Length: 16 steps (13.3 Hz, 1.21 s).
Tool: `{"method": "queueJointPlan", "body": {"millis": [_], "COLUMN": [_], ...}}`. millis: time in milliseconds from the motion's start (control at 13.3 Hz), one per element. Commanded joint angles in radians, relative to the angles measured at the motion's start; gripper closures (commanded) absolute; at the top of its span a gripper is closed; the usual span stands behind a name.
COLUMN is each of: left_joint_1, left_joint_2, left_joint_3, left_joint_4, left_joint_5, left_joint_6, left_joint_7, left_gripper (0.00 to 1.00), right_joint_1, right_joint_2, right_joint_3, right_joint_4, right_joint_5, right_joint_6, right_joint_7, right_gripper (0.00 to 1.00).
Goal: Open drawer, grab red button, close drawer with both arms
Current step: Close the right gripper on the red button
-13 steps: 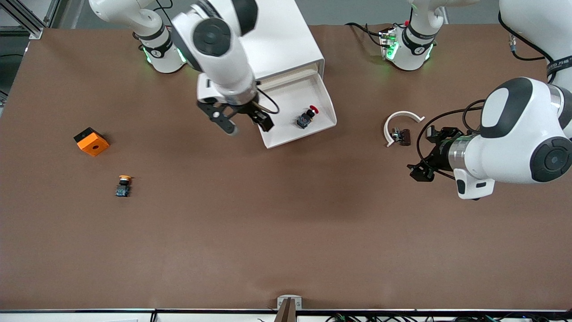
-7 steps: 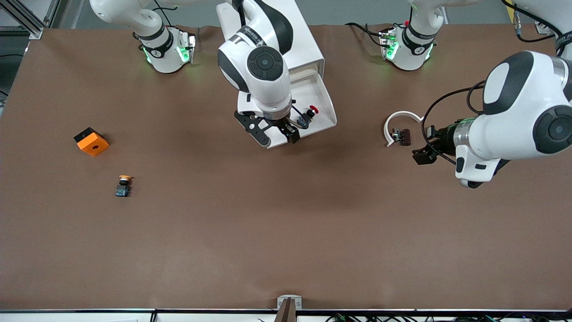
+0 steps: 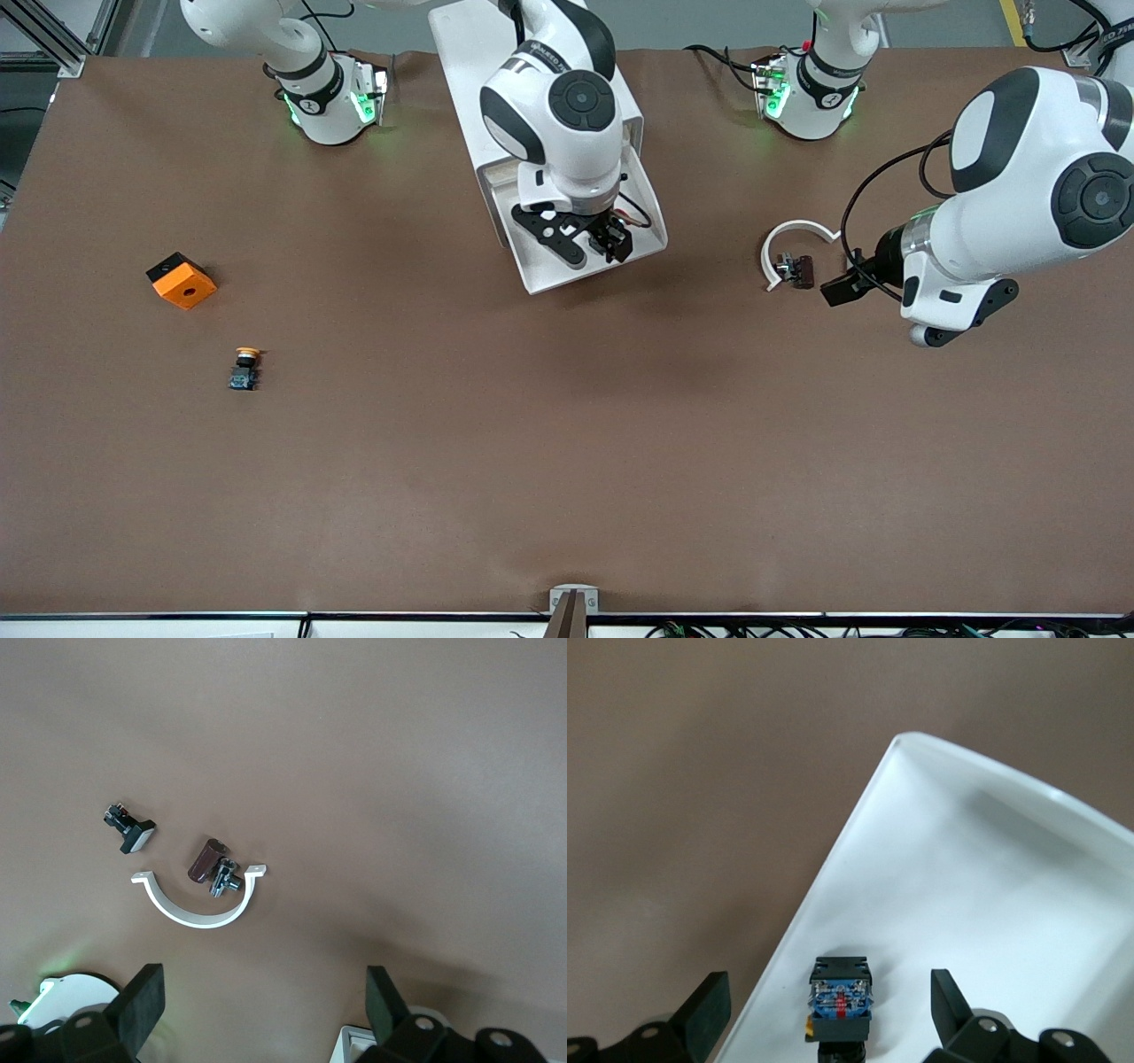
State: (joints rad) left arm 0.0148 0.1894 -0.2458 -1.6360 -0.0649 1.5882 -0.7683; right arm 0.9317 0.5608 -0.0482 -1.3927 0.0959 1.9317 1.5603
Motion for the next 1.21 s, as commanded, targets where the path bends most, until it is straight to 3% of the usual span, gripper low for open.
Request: {"method": "queueJointPlan", "body": {"millis": [0, 1130], "left_joint_1": [0.01, 0.001], "left_joint_2": [-0.033, -0.041], "left_joint_3": [-0.006, -0.013], "left_joint_4": [-0.035, -0.035], "left_joint_5": [0.014, 0.014], "left_joint_6": [0.022, 0.007], "left_joint_7": [0.021, 0.027], "left_gripper": [0.0, 0.0], "right_joint_1": [0.022, 0.045], "right_joint_2": [0.039, 0.067], "right_joint_3": [-0.01, -0.01], "right_joint_4": [0.029, 0.029], "right_joint_5": [-0.012, -0.013], "right_joint_6": [0.0, 0.032], "right_joint_7": [-0.025, -0.022], "right_gripper": [0.0, 0.0]}}
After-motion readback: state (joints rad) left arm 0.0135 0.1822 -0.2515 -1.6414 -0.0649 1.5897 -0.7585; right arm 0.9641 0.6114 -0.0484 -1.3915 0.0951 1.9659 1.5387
